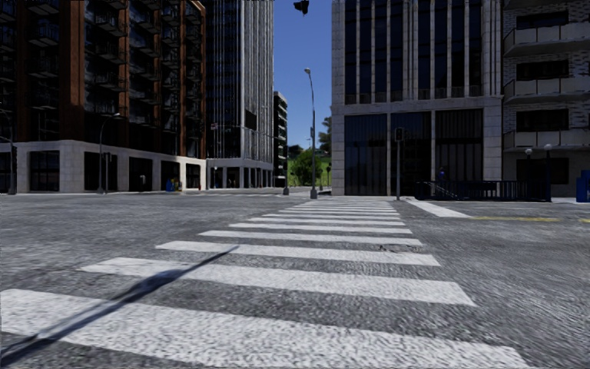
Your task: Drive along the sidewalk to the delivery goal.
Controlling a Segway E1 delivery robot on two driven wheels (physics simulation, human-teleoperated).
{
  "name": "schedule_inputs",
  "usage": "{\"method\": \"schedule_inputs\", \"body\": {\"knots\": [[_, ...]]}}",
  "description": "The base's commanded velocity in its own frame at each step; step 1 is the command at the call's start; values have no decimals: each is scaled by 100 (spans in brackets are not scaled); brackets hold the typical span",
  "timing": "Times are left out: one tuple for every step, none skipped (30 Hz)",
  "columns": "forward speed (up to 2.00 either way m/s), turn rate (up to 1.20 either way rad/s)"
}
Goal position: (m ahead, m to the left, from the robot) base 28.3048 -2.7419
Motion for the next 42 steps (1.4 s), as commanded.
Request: {"method": "schedule_inputs", "body": {"knots": [[200,-93],[200,-92],[200,-92],[200,-84],[200,-8],[200,-1],[200,0],[200,0],[200,0],[200,0],[200,0],[200,0],[200,0],[200,0],[200,0],[200,2],[200,51],[200,76],[200,98],[200,120],[200,120],[200,120],[200,120],[200,75],[200,4],[200,0],[200,0],[200,0],[200,0],[200,0],[200,0],[200,0],[200,0],[200,0],[200,0],[200,0],[200,0],[200,0],[200,0],[200,0],[200,0],[200,0]]}}
